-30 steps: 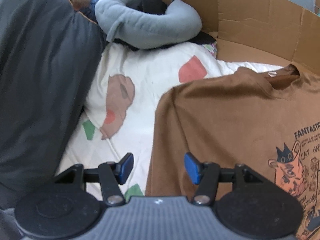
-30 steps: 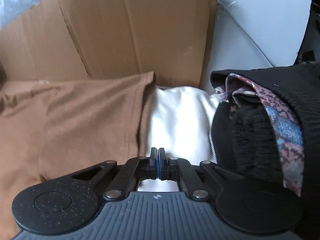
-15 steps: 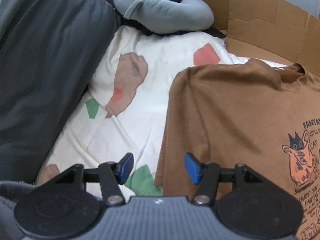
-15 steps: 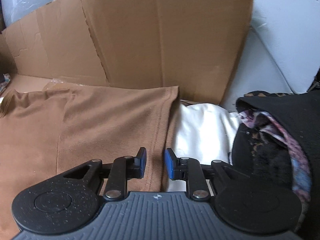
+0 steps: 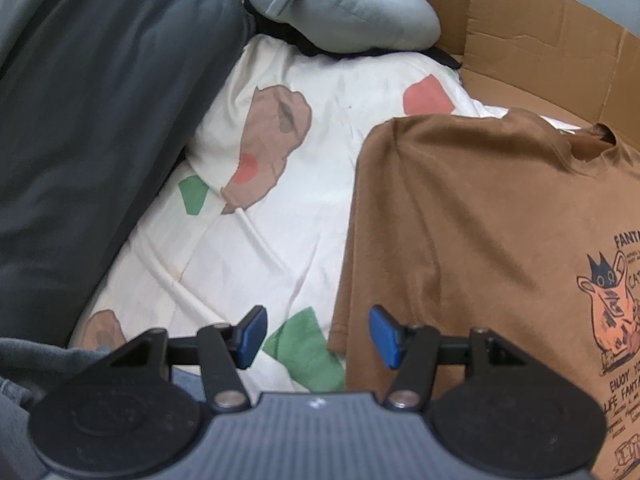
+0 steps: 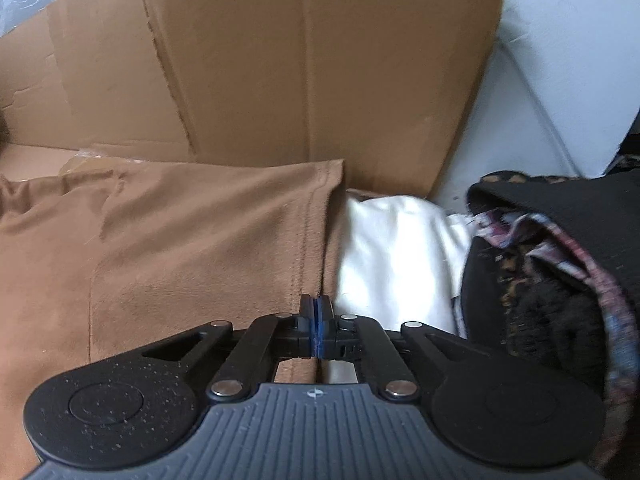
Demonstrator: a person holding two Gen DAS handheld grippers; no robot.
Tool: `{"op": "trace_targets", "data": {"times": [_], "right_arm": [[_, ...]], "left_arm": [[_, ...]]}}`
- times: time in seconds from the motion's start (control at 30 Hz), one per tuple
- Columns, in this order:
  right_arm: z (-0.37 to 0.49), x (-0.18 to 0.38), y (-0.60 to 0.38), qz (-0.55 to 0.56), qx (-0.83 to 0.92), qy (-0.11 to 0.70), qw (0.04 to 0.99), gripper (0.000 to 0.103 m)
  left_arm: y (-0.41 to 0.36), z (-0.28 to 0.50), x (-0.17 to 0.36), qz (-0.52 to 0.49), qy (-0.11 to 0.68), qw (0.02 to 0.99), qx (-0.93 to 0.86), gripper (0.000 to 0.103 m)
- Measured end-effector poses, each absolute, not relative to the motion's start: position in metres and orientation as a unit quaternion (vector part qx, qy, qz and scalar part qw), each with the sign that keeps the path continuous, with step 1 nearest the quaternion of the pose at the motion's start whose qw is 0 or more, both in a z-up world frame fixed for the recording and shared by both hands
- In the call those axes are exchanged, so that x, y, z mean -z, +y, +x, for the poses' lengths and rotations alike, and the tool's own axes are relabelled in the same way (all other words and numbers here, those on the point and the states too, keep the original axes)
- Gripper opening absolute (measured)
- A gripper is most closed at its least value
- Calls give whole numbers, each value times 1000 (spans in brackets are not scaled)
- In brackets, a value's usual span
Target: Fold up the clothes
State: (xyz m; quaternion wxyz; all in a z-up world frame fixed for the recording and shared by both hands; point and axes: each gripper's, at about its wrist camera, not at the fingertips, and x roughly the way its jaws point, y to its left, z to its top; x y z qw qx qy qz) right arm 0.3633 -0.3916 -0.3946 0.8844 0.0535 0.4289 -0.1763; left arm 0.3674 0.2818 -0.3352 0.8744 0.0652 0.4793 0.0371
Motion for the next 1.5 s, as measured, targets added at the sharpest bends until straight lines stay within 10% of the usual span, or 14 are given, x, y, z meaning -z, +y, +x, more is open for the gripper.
{"op": "trace_targets", "data": {"times": [1.2, 1.5], "right_arm": [[377, 306, -325, 15, 68, 465, 882, 10], [399, 285, -282, -18, 1, 471, 882, 28]], "left_arm": [[299, 346, 360, 26, 462, 886, -31, 41], [294, 352, 373, -3, 449, 893, -20, 33]]}}
